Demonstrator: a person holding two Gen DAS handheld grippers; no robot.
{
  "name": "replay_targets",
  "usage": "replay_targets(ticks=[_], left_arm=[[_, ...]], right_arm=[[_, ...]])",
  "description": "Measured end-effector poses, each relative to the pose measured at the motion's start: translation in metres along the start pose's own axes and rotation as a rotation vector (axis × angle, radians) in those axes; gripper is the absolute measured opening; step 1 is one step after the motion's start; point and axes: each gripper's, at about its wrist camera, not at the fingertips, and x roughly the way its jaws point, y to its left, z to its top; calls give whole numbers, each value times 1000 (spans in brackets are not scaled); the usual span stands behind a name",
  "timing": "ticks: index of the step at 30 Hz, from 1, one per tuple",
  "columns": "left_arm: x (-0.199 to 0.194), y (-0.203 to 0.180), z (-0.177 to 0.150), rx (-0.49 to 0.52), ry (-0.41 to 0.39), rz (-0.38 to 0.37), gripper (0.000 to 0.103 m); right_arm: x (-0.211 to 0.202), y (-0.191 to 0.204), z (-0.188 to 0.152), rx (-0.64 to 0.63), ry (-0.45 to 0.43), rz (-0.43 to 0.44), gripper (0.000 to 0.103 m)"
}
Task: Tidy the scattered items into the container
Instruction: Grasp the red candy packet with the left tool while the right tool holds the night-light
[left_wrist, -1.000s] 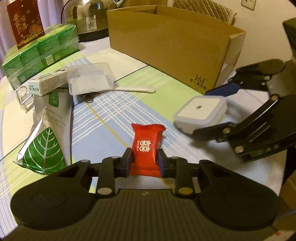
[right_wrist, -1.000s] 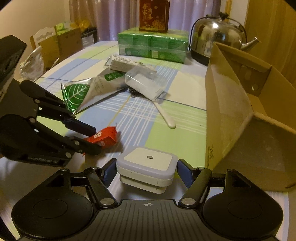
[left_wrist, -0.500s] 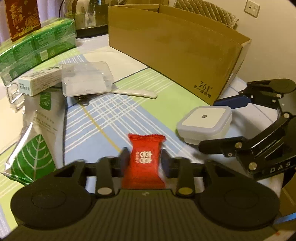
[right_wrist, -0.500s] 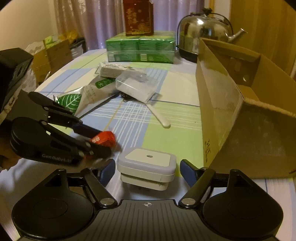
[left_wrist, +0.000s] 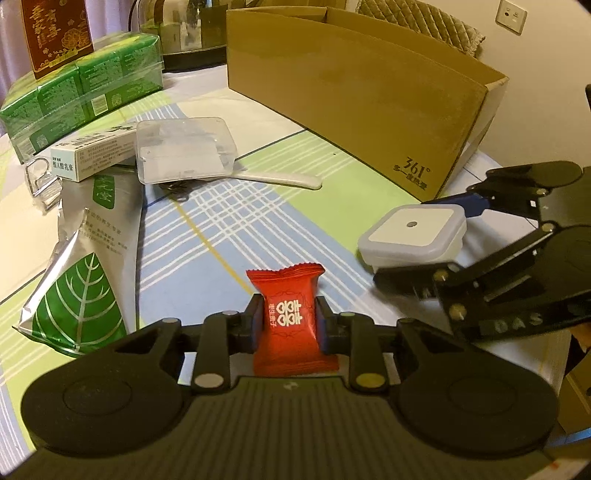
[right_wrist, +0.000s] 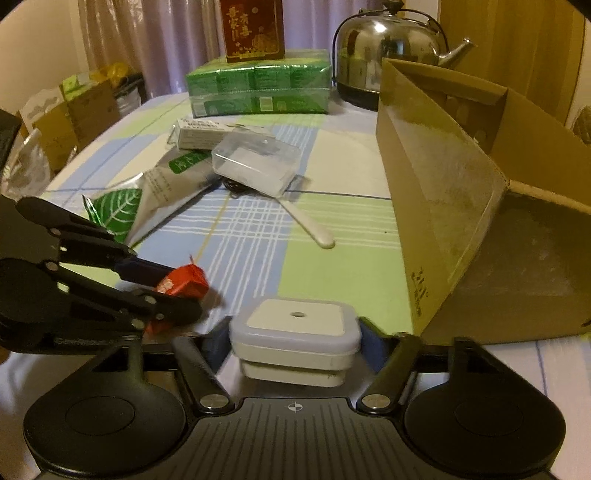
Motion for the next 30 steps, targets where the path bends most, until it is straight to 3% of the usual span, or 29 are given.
replay_targets(ticks=[7,12,20,30], left_arm=[[0,3,-1,-29,3,-8,29],[-2,0,-1,-19,8,4,22],[-19,-7,1,-29,-32,14,21],[-53,-29,-3,-133,-71,60,21]], right_arm=[[-2,-1,-5,-15,-16,-11,63],[-7,-2,-5,-26,-25,-17,63],[-25,-1,-3,-36,-51,-6,63],[-62,-1,0,-46,-104,16,63]])
